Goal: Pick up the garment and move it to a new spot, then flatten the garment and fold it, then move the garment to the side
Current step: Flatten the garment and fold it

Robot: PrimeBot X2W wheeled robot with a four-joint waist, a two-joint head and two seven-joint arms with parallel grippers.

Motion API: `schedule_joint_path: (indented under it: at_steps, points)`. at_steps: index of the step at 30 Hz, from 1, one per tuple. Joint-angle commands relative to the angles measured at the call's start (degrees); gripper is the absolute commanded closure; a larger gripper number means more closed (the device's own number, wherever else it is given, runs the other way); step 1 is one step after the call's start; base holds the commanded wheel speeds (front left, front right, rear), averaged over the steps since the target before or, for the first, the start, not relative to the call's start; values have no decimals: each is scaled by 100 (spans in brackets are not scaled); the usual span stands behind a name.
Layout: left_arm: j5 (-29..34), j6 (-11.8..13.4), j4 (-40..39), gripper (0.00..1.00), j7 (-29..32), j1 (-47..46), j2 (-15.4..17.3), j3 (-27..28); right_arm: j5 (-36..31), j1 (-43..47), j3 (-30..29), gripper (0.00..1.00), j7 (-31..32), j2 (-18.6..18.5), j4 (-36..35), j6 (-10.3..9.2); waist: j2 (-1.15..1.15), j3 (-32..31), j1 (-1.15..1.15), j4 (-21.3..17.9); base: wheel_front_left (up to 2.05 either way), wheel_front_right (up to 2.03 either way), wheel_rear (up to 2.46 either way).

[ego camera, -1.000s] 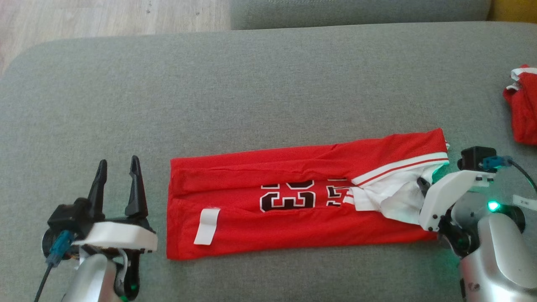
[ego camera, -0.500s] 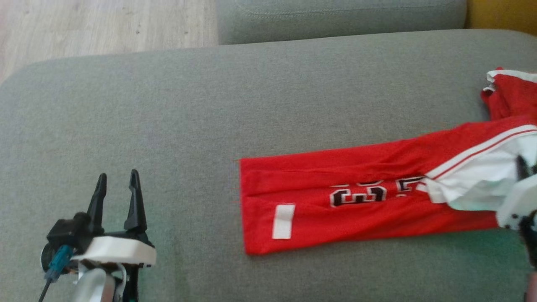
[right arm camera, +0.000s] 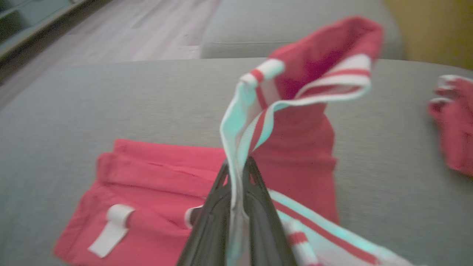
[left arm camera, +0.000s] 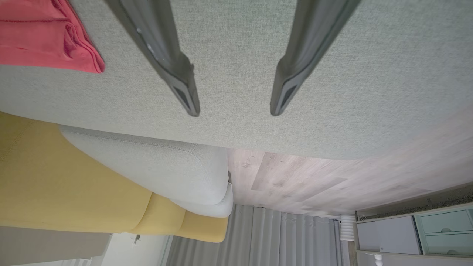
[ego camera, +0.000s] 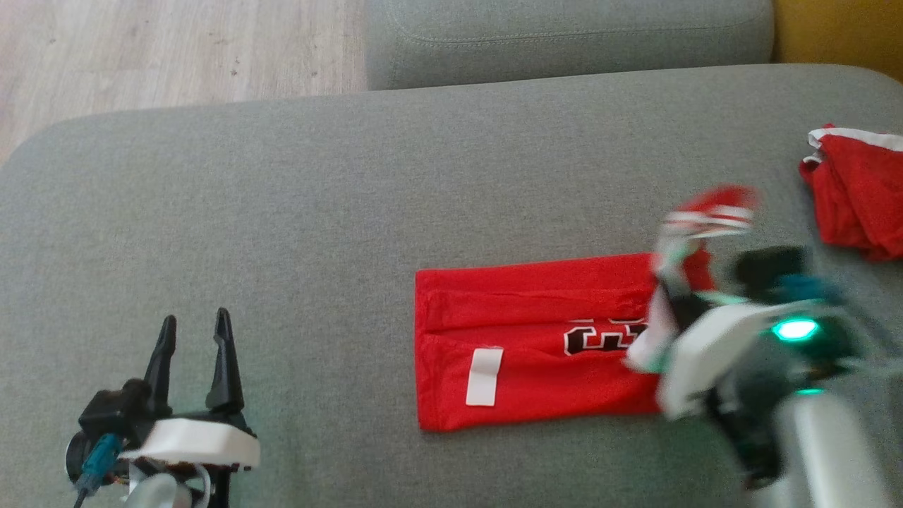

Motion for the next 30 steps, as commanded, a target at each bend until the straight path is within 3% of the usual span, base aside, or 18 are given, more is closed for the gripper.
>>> schedule_joint_path:
  at_steps: [1, 8, 18, 19, 20, 26, 30]
  points:
    - [-1, 38, -196, 0, -20, -152, 156, 219, 157, -192, 345, 100, -94, -8, -163, -4, 0, 2, 0, 2, 0, 0, 0]
    - [10, 45, -269, 0, 40, -236, 107, 93, 1071, -737, 1992, 100, -687, -3, 740, -4, 0, 80, 0, 145, 0, 0, 0]
    - [22, -3, -227, 0, 59, -452, 31, -84, 1864, -1586, 2789, 100, -1199, -2, 2183, -4, 0, 293, 0, 497, 0, 0, 0]
    - [21, -7, -212, 0, 57, -473, 28, -92, 1936, -1627, 2842, 83, -1219, -2, 2276, -4, 0, 310, 0, 516, 0, 0, 0]
    - [17, -7, -198, 0, 53, -490, 26, -93, 2016, -1663, 2888, 0, -1253, -2, 2349, -4, 0, 319, 0, 524, 0, 0, 0]
    - [-12, -1, -116, 0, 27, -501, 44, -73, 3159, -1737, 2904, 0, -1680, -2, 2157, -4, 0, 284, 0, 489, 0, 0, 0]
    - [-38, 19, -87, 0, 10, -439, 75, -30, 3447, -1684, 2365, 0, -2095, -2, 1661, -4, 0, 145, 0, 397, 0, 0, 0]
